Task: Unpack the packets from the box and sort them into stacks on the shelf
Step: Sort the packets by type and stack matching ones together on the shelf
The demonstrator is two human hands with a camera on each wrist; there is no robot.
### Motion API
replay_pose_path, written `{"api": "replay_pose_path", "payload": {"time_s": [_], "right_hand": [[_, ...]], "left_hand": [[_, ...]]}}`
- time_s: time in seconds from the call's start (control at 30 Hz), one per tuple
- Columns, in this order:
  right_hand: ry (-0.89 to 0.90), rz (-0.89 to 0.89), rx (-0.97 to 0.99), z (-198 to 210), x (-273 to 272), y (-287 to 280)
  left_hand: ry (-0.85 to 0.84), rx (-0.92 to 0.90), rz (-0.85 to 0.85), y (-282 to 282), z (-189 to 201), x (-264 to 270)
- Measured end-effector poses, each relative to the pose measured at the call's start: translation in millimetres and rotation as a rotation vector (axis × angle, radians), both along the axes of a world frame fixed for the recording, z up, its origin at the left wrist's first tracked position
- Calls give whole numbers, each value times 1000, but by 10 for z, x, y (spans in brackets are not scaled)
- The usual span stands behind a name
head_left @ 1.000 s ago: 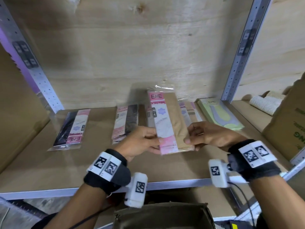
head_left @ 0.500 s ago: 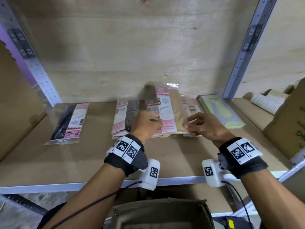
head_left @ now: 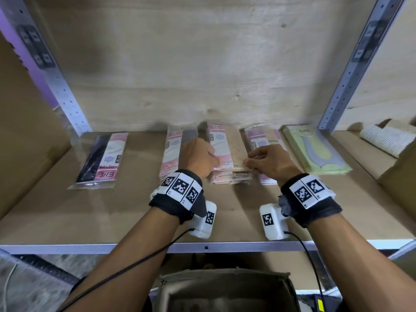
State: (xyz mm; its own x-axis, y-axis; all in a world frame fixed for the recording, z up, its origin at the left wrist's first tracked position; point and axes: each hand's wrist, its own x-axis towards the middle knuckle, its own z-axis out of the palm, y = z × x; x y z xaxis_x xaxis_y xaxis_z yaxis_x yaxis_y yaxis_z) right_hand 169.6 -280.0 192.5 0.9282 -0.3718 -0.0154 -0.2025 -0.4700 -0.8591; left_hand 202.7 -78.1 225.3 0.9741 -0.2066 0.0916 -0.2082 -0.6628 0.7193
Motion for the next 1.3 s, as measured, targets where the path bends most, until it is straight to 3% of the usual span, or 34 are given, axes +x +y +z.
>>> {"api": "replay_pose_path", "payload": {"time_s": [0.47, 0.8, 0.93, 1.03, 1.1, 1.3], "right_hand": [[78, 19, -96, 40, -50, 52], [102, 59, -89, 103, -151, 57], [-23, 49, -79, 233, -261, 27], [-131, 48, -90, 318, -349, 70], [-154, 111, 14, 335, -386, 188], [-101, 388, 166, 374, -204, 925]], "left_hand": [[-34, 319, -30, -117, -19, -27], [-44, 265, -33, -73, 2, -76], [-144, 207, 20, 6, 102, -121], [-269, 87, 123, 266, 265, -94], [-306, 16, 222, 577, 347, -30], [-165, -63, 443, 1659, 282, 254]]}}
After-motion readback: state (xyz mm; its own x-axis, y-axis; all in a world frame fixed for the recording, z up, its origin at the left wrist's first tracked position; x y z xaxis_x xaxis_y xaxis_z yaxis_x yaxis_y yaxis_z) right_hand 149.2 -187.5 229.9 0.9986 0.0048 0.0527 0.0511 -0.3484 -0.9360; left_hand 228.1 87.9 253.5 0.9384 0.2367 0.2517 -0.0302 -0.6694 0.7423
